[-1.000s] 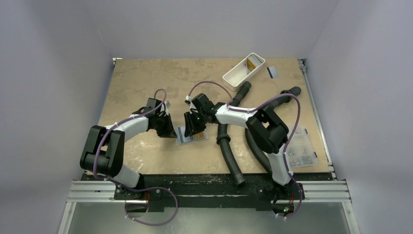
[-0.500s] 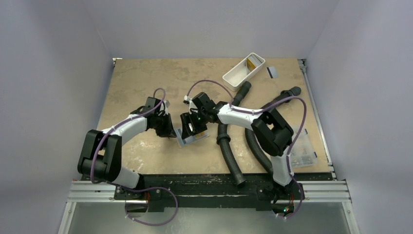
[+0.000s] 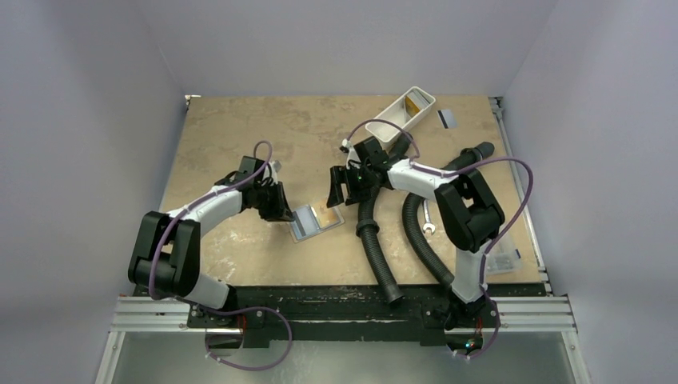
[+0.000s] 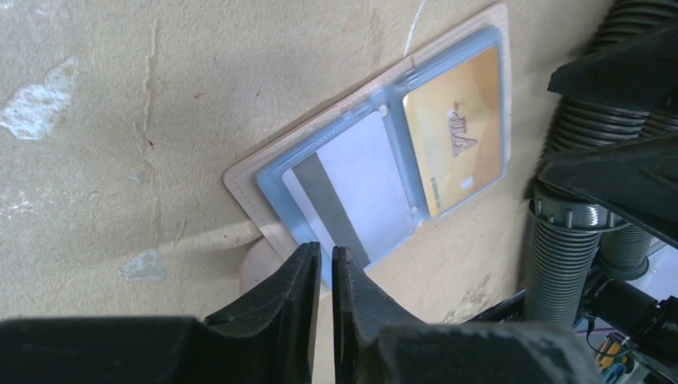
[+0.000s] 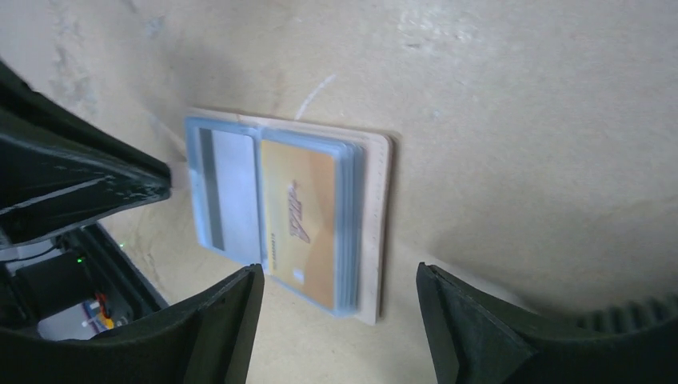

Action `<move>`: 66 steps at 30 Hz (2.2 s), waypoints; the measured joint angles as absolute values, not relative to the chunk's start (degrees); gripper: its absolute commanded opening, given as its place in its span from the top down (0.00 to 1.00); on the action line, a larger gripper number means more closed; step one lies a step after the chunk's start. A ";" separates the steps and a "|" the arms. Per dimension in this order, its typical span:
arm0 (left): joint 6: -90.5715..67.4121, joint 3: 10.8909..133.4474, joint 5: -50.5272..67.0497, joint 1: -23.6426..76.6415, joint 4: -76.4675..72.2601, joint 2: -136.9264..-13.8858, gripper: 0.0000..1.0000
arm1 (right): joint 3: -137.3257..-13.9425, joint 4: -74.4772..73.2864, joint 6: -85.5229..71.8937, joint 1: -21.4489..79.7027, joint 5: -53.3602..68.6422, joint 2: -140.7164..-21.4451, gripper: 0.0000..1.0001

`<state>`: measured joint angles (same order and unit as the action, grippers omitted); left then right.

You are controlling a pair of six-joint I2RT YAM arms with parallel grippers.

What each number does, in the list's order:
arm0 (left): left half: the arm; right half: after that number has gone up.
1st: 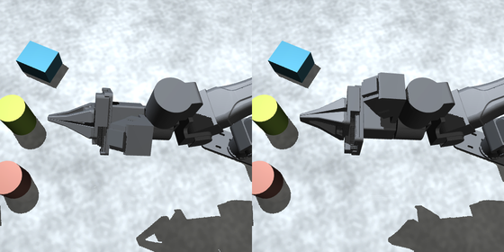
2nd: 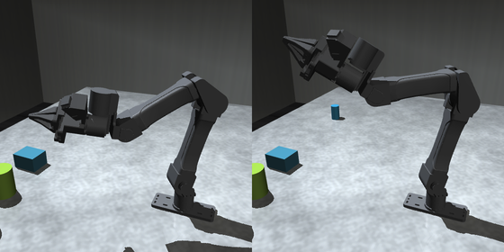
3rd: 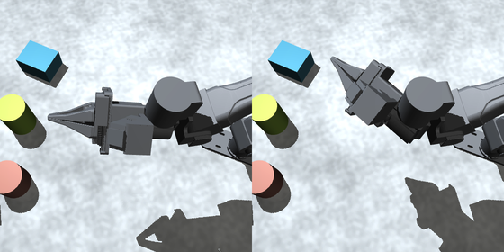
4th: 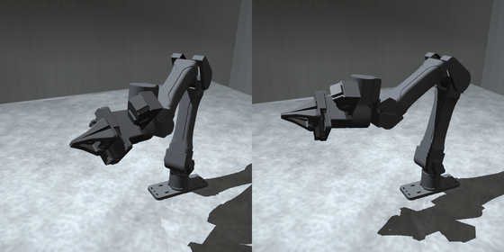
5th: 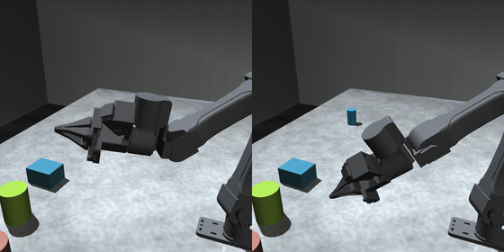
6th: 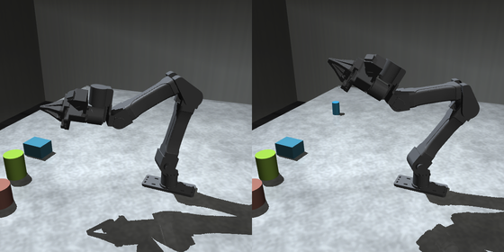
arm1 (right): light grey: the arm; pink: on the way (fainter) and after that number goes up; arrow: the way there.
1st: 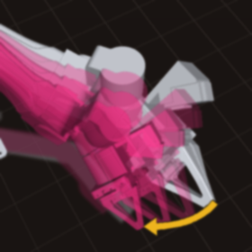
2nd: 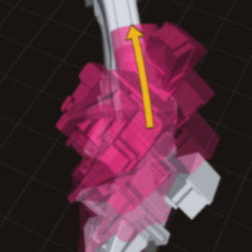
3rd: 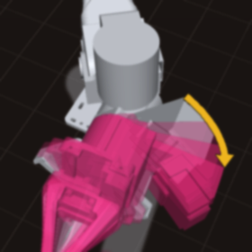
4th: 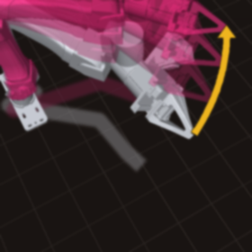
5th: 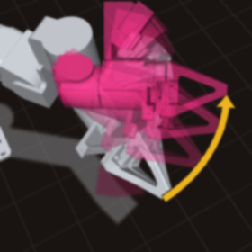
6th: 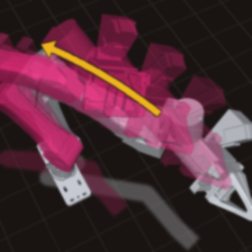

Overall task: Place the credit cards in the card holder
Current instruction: Insert the credit card into the card holder, then close the card holder at the center of the board.

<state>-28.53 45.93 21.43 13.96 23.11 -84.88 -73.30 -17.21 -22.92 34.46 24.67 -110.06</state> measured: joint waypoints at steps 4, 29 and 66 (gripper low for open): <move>-29.10 44.71 20.67 13.96 22.70 -85.56 0.90 | -73.28 -14.96 -23.09 34.06 26.37 -111.79 0.20; -30.92 41.36 19.97 13.96 19.70 -86.70 0.94 | -69.80 -5.37 -32.84 43.05 33.01 -108.05 0.22; -29.34 46.85 12.58 13.26 33.45 -79.61 0.76 | -69.30 8.47 -34.85 46.02 41.01 -118.85 0.76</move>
